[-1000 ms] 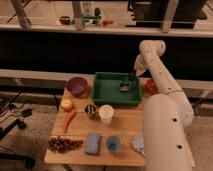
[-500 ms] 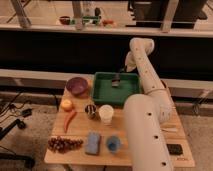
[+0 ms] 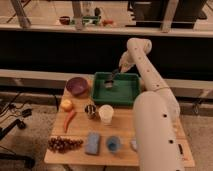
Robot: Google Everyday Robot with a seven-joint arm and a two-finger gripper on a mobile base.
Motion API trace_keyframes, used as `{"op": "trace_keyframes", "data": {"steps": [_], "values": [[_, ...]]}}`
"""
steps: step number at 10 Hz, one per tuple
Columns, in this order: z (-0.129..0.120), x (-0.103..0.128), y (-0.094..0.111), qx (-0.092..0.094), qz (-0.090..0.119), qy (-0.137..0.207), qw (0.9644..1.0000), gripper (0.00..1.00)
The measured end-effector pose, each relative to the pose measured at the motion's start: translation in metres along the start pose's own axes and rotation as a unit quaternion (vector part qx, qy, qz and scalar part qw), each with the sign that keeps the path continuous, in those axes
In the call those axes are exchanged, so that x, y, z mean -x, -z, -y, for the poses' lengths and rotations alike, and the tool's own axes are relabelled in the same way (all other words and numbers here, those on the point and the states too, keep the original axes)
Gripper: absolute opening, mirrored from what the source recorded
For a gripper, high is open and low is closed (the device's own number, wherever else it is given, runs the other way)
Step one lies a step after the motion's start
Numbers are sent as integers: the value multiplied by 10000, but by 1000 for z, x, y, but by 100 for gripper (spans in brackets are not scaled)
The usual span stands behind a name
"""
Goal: Wipe tray with brush
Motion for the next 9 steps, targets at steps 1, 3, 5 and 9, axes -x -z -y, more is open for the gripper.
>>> {"op": "trace_keyframes", "data": {"steps": [1, 3, 5, 9], "values": [[-5, 11, 5, 7, 115, 93, 9999, 9], [-15, 15, 12, 33, 176, 177, 9997, 9], [-27, 23, 23, 48, 214, 287, 9993, 9], [-37, 24, 41, 22, 301, 157, 9994, 9]]}}
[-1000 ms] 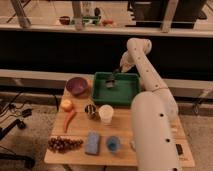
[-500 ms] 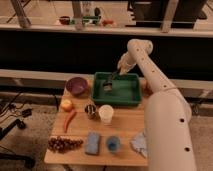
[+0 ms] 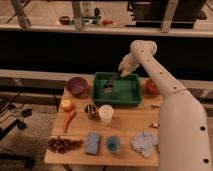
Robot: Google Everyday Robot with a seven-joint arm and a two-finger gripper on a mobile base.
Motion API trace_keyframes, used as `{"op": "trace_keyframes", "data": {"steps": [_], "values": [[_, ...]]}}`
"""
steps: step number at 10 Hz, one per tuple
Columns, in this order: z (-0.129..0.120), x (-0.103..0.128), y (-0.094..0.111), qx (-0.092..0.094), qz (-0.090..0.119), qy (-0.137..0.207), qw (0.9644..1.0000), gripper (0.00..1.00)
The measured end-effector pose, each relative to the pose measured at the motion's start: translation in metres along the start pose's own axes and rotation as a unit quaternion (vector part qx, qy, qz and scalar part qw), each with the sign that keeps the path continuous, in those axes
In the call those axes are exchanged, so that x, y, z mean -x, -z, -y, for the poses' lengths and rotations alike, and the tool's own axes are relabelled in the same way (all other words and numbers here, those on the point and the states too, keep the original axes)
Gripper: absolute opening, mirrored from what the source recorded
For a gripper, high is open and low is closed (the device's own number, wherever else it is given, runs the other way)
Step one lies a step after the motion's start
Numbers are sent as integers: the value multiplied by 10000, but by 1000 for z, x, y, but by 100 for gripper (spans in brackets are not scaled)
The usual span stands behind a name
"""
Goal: Wipe tray with brush
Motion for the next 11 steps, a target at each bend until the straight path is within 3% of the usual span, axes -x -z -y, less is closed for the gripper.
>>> {"op": "trace_keyframes", "data": {"steps": [3, 7, 11], "values": [[-3, 4, 10, -44, 85, -176, 9998, 9], [-4, 8, 10, -42, 98, -161, 9998, 12], [-4, 7, 10, -44, 98, -167, 9998, 51]]}}
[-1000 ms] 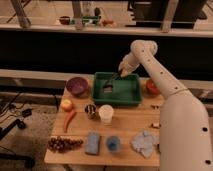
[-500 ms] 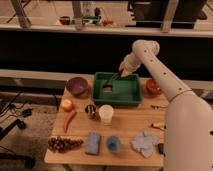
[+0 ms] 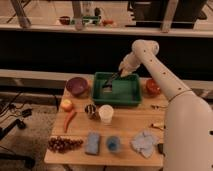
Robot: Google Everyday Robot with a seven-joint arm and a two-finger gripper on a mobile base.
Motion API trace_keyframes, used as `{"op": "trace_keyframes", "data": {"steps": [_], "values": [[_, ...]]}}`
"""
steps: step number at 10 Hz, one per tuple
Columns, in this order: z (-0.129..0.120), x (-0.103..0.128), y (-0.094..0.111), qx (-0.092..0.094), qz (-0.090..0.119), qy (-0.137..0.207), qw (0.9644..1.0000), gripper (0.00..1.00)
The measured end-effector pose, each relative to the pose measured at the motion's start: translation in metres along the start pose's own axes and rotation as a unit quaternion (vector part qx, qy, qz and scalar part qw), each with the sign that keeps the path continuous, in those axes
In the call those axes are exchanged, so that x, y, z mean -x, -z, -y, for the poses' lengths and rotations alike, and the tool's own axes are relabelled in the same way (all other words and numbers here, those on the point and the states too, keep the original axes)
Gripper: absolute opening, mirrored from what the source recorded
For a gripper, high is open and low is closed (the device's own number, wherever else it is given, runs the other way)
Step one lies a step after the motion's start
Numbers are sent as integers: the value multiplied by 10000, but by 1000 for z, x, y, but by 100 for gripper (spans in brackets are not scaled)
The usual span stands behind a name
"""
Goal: Wipe tray with brush
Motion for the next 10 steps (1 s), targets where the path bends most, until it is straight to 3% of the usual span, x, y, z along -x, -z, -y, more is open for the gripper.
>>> {"op": "trace_keyframes", "data": {"steps": [2, 3, 10], "values": [[0, 1, 0, 0, 3, 3, 10000, 73], [0, 0, 0, -1, 2, 2, 10000, 78], [1, 1, 0, -4, 2, 2, 10000, 80]]}}
